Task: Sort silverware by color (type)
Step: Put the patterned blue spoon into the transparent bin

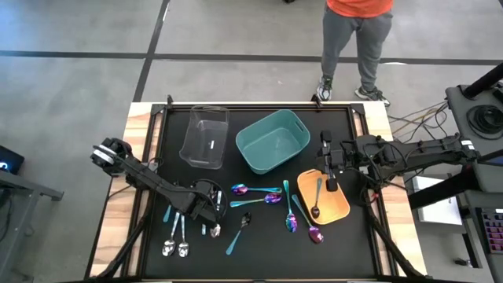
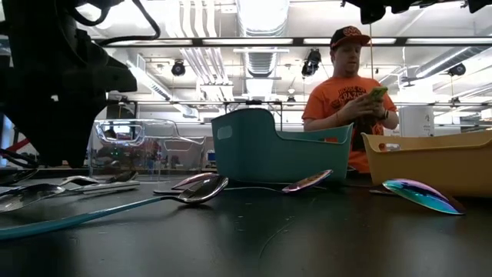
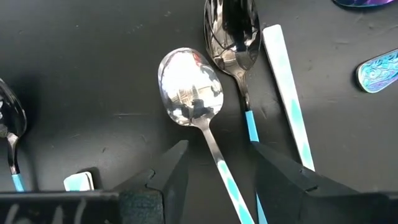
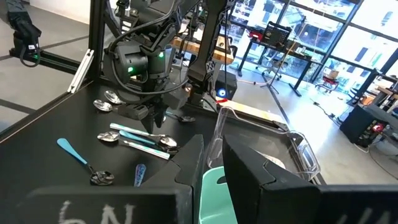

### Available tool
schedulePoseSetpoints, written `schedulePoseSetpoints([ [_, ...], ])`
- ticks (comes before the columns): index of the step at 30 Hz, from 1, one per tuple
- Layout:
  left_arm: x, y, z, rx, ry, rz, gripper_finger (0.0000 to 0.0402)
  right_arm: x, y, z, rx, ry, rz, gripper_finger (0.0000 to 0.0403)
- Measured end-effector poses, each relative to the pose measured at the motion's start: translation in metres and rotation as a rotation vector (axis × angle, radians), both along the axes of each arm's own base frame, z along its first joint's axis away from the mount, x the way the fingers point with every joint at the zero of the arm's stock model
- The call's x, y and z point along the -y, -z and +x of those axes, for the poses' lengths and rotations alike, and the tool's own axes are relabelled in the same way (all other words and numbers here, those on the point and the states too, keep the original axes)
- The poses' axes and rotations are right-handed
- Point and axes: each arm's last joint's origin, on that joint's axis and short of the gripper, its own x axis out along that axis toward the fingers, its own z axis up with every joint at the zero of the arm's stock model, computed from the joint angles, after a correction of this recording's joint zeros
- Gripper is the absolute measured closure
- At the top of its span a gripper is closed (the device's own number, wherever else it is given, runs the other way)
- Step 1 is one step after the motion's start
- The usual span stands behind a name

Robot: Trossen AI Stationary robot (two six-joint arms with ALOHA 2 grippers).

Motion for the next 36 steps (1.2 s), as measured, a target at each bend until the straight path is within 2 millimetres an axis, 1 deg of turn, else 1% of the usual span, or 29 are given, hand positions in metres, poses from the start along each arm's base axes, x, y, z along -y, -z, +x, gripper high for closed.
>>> schedulePoseSetpoints([
  [9,-0.001,0.002,0.000,0.000,-0.003,0.010,0.0251,0.000,0.000,0.000,-0.001,0.000,0.000,0.0349],
  [21,0.003,0.024,0.004,-0.077,0.021,0.015,0.0251,0.000,0.000,0.000,0.000,0.000,-0.002,0.0349],
  [28,0.005,0.028,0.006,-0.087,0.023,0.020,0.0251,0.000,0.000,0.000,0.000,-0.001,-0.008,0.0349],
  [31,0.005,0.028,0.006,-0.086,0.022,0.018,0.0259,0.000,0.000,0.000,0.000,-0.001,-0.008,0.0349],
  [36,0.006,0.028,0.007,-0.079,0.023,0.013,0.0297,0.000,0.000,0.000,0.000,-0.001,-0.008,0.0349],
])
